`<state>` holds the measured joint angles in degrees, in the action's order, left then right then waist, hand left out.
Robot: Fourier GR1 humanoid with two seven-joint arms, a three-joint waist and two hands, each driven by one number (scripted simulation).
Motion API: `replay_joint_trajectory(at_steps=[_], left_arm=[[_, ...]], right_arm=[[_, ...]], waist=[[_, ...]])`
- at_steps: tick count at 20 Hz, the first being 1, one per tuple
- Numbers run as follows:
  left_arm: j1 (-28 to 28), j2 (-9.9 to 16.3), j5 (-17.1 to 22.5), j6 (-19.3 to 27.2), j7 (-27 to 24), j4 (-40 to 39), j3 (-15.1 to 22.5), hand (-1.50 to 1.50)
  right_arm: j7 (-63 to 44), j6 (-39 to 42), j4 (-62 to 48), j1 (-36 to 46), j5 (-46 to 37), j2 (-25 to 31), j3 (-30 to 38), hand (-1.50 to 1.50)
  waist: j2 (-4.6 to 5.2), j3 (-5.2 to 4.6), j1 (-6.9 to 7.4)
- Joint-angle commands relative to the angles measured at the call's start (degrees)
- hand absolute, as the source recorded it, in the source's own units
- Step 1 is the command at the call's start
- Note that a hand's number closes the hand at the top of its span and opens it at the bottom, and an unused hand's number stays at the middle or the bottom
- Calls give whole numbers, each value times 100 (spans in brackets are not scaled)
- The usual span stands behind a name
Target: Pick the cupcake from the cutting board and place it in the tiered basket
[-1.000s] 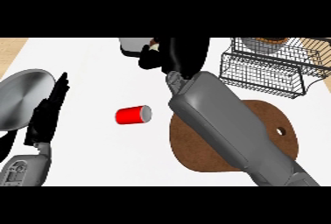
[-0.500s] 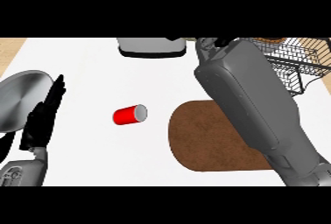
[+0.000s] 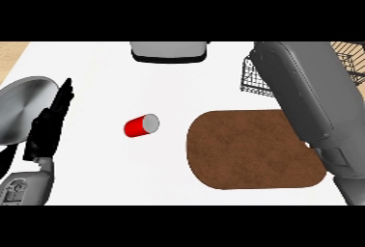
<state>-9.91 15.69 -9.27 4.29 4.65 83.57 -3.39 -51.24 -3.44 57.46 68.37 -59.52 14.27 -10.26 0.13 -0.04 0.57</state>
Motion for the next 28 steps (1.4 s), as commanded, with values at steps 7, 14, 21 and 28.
replay_joint_trajectory(at_steps=[7, 14, 21, 28], left_arm=[[196, -112, -111, 74, 266, 447, 67, 0], [309, -138, -212, 20, 104, 373, 69, 0], [199, 54, 51, -276, -453, -210, -296, 0], [109, -155, -124, -77, -15, 28, -146, 0]], right_arm=[[988, 300, -1003, -5, -397, 1315, 315, 150], [1744, 115, -1264, -464, -256, 1185, 543, 150], [2431, 106, -1540, -751, 256, 1247, 1090, 150], [2339, 349, -1735, -1035, 1076, 1242, 1903, -150]], waist=[[-6, 5, 22], [-3, 5, 32], [4, 3, 8], [-8, 5, -22]])
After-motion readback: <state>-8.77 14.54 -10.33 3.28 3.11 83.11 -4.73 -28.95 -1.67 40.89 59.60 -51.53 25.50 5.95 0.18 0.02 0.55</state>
